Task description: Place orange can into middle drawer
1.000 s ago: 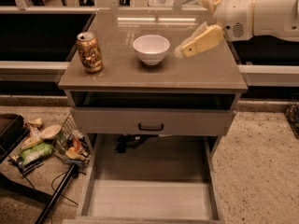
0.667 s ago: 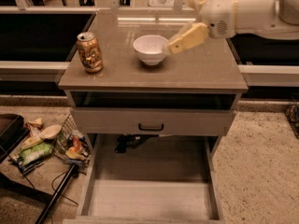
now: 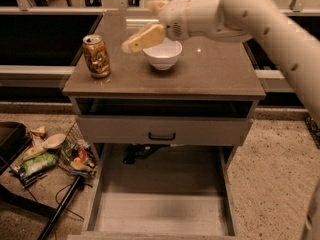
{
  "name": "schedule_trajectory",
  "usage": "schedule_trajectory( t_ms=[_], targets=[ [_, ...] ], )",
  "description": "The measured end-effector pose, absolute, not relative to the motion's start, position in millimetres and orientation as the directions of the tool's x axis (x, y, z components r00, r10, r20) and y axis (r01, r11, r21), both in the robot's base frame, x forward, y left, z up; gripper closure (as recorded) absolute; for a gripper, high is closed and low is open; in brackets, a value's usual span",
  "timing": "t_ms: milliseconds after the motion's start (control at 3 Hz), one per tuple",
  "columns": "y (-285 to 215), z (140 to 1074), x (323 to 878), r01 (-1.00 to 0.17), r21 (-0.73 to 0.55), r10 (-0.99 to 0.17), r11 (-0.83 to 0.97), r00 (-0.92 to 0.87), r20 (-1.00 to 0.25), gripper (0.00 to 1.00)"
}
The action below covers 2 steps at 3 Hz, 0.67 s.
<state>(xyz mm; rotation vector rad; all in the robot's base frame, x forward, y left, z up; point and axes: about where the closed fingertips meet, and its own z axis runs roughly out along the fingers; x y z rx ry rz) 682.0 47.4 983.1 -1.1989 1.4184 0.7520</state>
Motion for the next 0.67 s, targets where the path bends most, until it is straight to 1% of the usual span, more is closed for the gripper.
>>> schedule_trajectory(
  t_ms=[333,667],
  targets=[
    [95.7,968.7,683.8,-0.950,-0.132,-0.245,0.284,0.061,-0.968,0.00],
    [139.5,949.2,682.4,-0.958,-0.104,-0.253,0.267,0.034,-0.967,0.00]
  ],
)
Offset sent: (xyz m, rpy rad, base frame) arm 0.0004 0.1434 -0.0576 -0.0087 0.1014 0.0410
